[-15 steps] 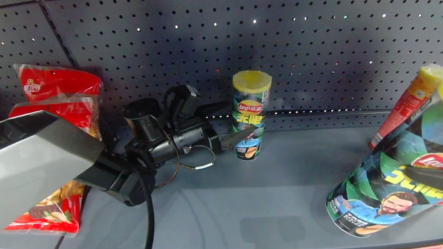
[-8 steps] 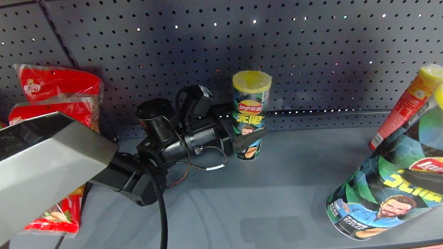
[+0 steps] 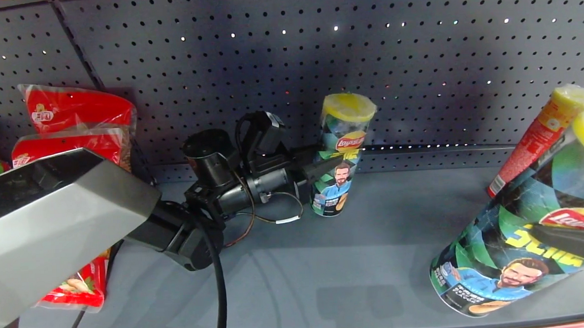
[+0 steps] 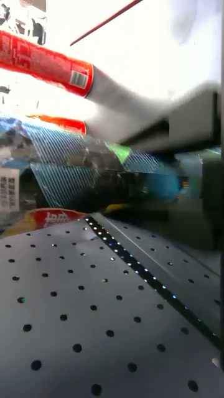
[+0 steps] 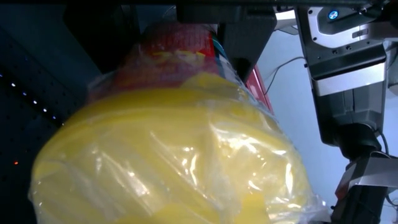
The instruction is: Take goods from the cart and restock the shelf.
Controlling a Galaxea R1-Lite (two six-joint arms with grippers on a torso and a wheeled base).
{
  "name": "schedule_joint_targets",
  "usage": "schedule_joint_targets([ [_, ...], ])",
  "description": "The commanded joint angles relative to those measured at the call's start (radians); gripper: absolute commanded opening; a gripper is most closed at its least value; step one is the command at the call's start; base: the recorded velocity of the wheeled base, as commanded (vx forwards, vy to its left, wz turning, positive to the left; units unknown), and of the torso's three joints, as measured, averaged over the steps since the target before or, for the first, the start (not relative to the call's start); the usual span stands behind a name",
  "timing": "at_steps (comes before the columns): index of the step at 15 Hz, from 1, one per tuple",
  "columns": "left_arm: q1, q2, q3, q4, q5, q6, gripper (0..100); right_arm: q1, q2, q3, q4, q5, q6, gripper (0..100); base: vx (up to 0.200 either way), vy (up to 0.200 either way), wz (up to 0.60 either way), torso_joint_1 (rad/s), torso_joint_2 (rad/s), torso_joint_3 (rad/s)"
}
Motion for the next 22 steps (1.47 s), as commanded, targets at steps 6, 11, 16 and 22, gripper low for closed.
schedule_joint_targets([
  [6, -0.018, -0.158, 0.196, -0.029, -0.014, 0.0, 0, -0.013, 0.001, 0.003, 0.0, 0.0, 0.0, 0, 0.0, 0.0, 0.0, 0.0, 0.0, 0.0],
  [11, -0.067, -0.318, 0.426, -0.062, -0.042, -0.003, 0, -0.014, -0.001, 0.015, -0.002, 0.0, 0.0, 0, 0.0, 0.0, 0.0, 0.0, 0.0, 0.0],
  [16, -0.138, -0.344, 0.508, -0.075, -0.02, -0.03, 0, -0.021, -0.014, 0.017, -0.002, 0.0, 0.0, 0, 0.0, 0.0, 0.0, 0.0, 0.0, 0.0],
  [22, -0.142, -0.333, 0.601, -0.088, -0.02, -0.03, 0, -0.021, -0.014, 0.024, -0.002, 0.0, 0.0, 0, 0.0, 0.0, 0.0, 0.0, 0.0, 0.0],
])
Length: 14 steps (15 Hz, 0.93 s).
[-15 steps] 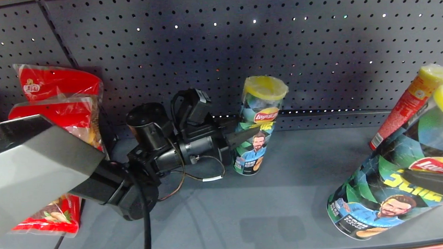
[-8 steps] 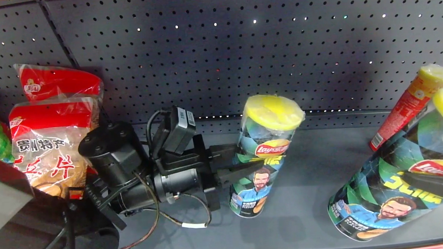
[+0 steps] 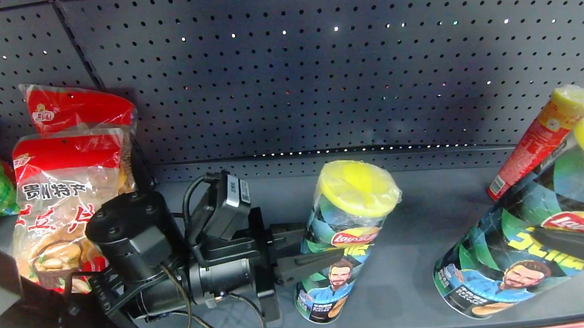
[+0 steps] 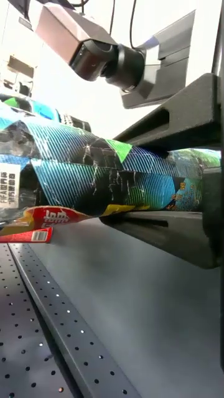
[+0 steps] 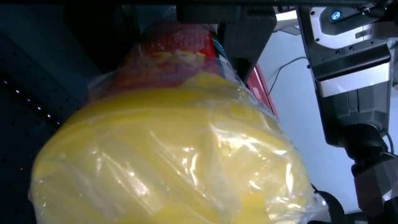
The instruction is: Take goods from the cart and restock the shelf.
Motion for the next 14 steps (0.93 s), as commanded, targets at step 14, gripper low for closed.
schedule_joint_targets([
  [14, -0.048, 0.04, -0.023, -0.01, 0.041, -0.032, 0, 0.0, -0.002, 0.008, 0.0, 0.002, 0.0, 0, 0.0, 0.0, 0.0, 0.0, 0.0, 0.0],
])
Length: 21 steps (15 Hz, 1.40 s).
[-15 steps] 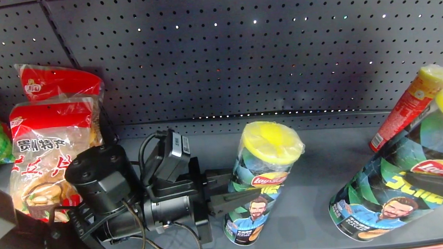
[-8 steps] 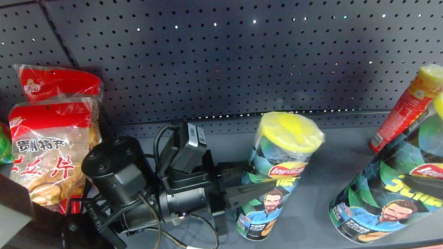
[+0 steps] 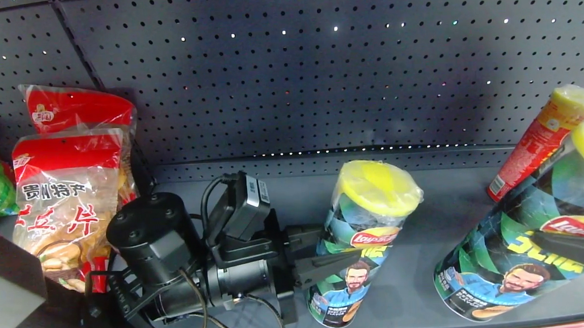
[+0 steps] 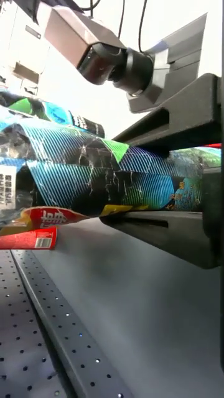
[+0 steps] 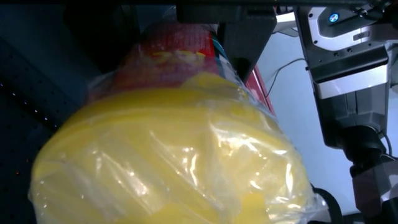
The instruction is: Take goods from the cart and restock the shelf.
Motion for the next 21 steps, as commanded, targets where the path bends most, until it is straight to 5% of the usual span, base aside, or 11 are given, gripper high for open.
schedule_joint_targets([
  [1, 0.002, 0.004, 0.011, 0.007, 0.0, 0.0, 0, 0.001, 0.0, 0.0, -0.001, 0.0, 0.0, 0, 0.0, 0.0, 0.0, 0.0, 0.0, 0.0],
  [9, 0.023, 0.005, 0.078, 0.007, 0.001, 0.0, 0, -0.001, -0.007, 0.003, -0.001, 0.0, 0.001, 0, 0.0, 0.0, 0.0, 0.0, 0.0, 0.0],
  [10, 0.023, 0.005, 0.078, 0.007, 0.001, 0.0, 100, 0.001, -0.007, 0.003, -0.001, 0.0, 0.001, 0, 0.0, 0.0, 0.0, 0.0, 0.0, 0.0],
  [15, 0.071, -0.022, 0.132, 0.008, -0.002, 0.005, 100, -0.001, -0.007, 0.003, -0.001, 0.0, 0.001, 0, 0.0, 0.0, 0.0, 0.0, 0.0, 0.0],
  [21, 0.098, -0.3, 0.33, 0.008, -0.028, 0.007, 100, -0.001, -0.01, 0.032, -0.019, 0.002, 0.007, 0, 0.0, 0.0, 0.0, 0.0, 0.0, 0.0],
])
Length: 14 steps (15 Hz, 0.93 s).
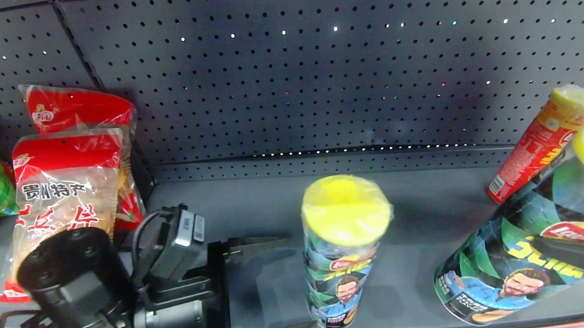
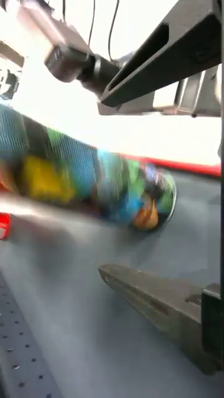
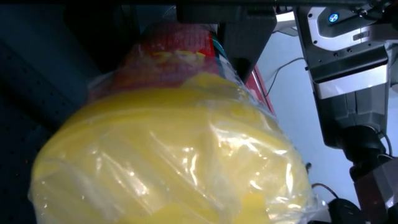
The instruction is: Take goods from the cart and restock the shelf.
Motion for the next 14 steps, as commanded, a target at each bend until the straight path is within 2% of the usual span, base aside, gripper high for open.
schedule_joint_targets([
  [1, 0.041, -0.206, 0.093, 0.004, -0.005, -0.004, 100, 0.0, -0.007, 0.016, -0.003, 0.001, 0.008, 0, 0.0, 0.0, 0.0, 0.0, 0.0, 0.0],
  [2, 0.08, -0.271, 0.119, 0.007, -0.003, -0.004, 100, -0.001, -0.012, 0.036, -0.005, 0.001, 0.009, 0, 0.0, 0.0, 0.0, 0.0, 0.0, 0.0],
  [4, 0.209, -0.387, 0.145, 0.017, -0.006, -0.003, 100, -0.012, -0.013, 0.06, -0.005, 0.001, 0.009, 0, 0.0, 0.0, 0.0, 0.0, 0.0, 0.0],
  [5, 0.252, -0.432, 0.115, 0.028, -0.008, -0.006, 100, -0.013, -0.01, 0.054, -0.005, -0.001, 0.009, 0, 0.0, 0.0, 0.0, 0.0, 0.0, 0.0],
  [6, 0.325, -0.489, 0.049, 0.076, -0.008, -0.006, 100, -0.013, -0.006, 0.047, -0.005, -0.001, 0.011, 0, 0.0, 0.0, 0.0, 0.0, 0.0, 0.0],
  [8, 0.477, -0.61, -0.034, 0.255, -0.003, 0.002, 100, -0.013, -0.001, 0.036, -0.005, -0.001, 0.017, 0, 0.0, 0.0, 0.0, 0.0, 0.0, 0.0],
  [9, 0.549, -0.694, -0.049, 0.386, -0.003, 0.002, 100, -0.013, 0.007, 0.024, -0.005, -0.001, 0.022, 0, 0.0, 0.0, 0.0, 0.0, 0.0, 0.0],
  [11, 0.568, -0.837, -0.04, 0.599, 0.005, 0.005, 100, -0.013, 0.017, 0.007, -0.006, -0.001, 0.023, 0, 0.0, 0.0, 0.0, 0.0, 0.0, 0.0],
  [12, 0.581, -0.883, -0.036, 0.662, 0.017, 0.013, 100, -0.012, 0.017, -0.001, -0.005, -0.001, 0.023, 0, 0.0, 0.0, 0.0, 0.0, 0.0, 0.0],
  [13, 0.644, -0.97, -0.023, 0.751, 0.063, 0.039, 100, -0.012, 0.011, -0.009, -0.005, 0.001, 0.023, 0, 0.0, 0.0, 0.0, 0.0, 0.0, 0.0],
  [14, 0.675, -1.05, 0.016, 0.784, 0.071, 0.043, 100, -0.012, 0.008, -0.009, -0.005, 0.002, 0.023, 0, 0.0, 0.0, 0.0, 0.0, 0.0, 0.0],
])
